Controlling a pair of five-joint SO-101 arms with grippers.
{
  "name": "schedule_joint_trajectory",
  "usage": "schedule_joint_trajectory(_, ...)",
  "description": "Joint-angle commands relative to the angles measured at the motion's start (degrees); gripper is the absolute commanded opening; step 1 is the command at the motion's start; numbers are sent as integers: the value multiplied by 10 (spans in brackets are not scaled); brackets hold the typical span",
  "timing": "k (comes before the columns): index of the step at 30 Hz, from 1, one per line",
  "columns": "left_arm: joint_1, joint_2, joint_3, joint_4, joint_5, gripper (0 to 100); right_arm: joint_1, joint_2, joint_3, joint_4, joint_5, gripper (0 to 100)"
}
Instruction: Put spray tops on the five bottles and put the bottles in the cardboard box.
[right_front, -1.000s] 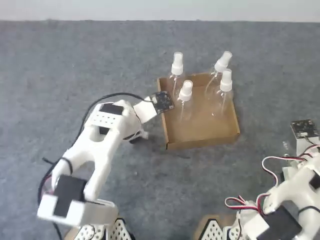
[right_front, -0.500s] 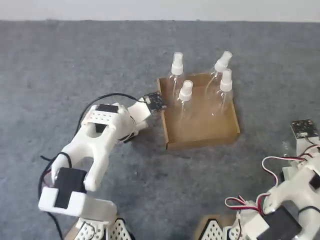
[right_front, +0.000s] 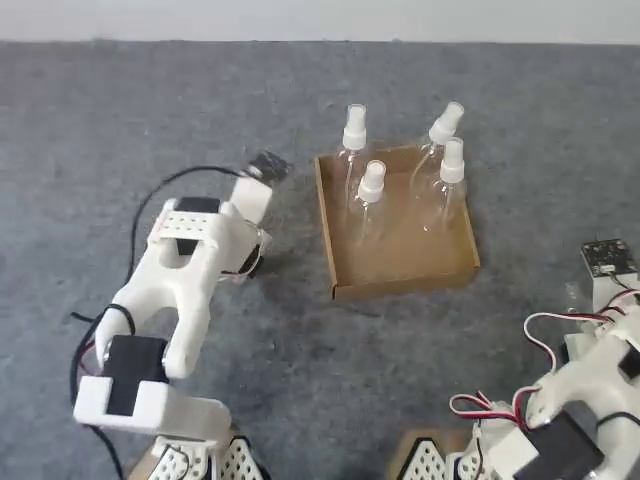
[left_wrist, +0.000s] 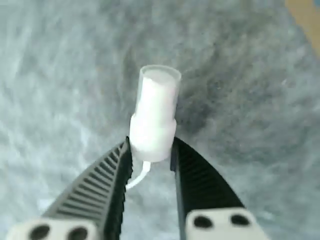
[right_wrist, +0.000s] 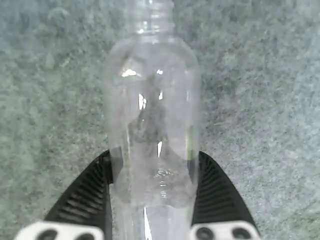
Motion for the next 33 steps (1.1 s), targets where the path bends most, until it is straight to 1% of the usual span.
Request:
schedule_joint_trajectory(1, -1, -9, -71, 64, 100, 52, 4, -3, -3, -7, 6, 17)
schedule_joint_trajectory(3, 7, -8, -94, 90, 113, 53, 4, -3, -3, -8, 7, 17)
schedule_joint_trajectory(7, 37, -5, -138, 134, 113, 54, 4, -3, -4, -9, 8, 17)
schedule_joint_trajectory(13, 45, 11, -218, 174, 116, 53, 4, -3, -4, -9, 8, 17)
schedule_joint_trajectory(16, 40, 59, -273, 194, 117, 53, 3, -3, -4, -9, 8, 17)
schedule_joint_trajectory(19, 33, 131, -357, 241, 116, 52, 3, -3, -4, -9, 8, 17)
schedule_joint_trajectory(22, 28, 192, -416, 265, 112, 51, 4, -3, -4, -9, 9, 17)
schedule_joint_trajectory(24, 27, 209, -435, 251, 79, 52, 4, -3, -4, -9, 9, 17)
schedule_joint_trajectory(26, 27, 204, -436, 229, 47, 55, 4, -3, -4, -9, 9, 17)
schedule_joint_trajectory(28, 32, 187, -429, 224, 24, 55, 4, -3, -4, -9, 9, 17)
schedule_joint_trajectory(31, 40, 149, -383, 220, -28, 55, 4, -3, -4, -9, 9, 17)
schedule_joint_trajectory(33, 46, 108, -323, 203, -52, 57, 4, -3, -4, -9, 9, 17)
